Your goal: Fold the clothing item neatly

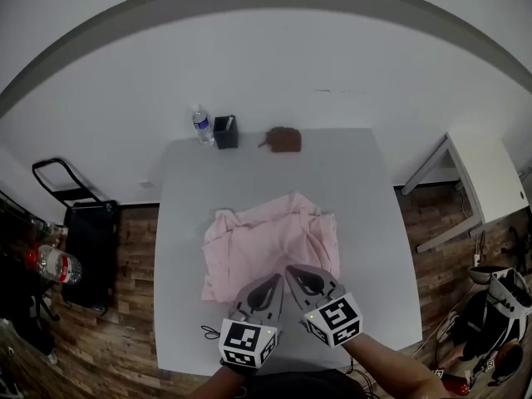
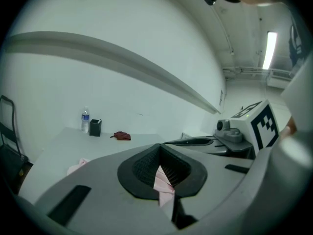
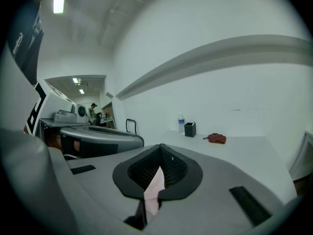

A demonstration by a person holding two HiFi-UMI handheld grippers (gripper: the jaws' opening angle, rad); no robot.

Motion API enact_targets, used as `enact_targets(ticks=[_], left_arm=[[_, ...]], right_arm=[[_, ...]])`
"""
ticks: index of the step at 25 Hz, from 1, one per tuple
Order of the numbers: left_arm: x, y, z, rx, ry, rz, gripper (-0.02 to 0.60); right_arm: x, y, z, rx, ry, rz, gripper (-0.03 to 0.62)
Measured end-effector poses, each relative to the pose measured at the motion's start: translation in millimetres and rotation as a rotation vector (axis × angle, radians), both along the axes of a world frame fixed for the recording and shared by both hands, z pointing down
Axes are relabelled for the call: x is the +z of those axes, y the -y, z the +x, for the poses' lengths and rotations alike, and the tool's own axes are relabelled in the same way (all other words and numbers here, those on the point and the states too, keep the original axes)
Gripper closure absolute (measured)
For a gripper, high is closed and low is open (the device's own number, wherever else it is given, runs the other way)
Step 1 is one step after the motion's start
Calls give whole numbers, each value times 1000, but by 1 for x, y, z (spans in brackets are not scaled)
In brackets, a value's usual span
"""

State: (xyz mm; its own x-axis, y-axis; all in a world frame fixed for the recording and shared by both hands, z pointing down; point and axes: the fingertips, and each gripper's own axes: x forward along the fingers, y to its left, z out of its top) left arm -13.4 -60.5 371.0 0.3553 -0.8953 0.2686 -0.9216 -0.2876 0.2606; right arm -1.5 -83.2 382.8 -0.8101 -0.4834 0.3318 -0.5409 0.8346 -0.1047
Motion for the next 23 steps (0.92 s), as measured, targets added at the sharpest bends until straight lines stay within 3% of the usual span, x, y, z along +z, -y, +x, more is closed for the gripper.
enact_targets(ticks=[23], left_arm=[[3,3,4,-29,33,5,577]], right_arm=[[-7,2,-1,9,9,23,580]])
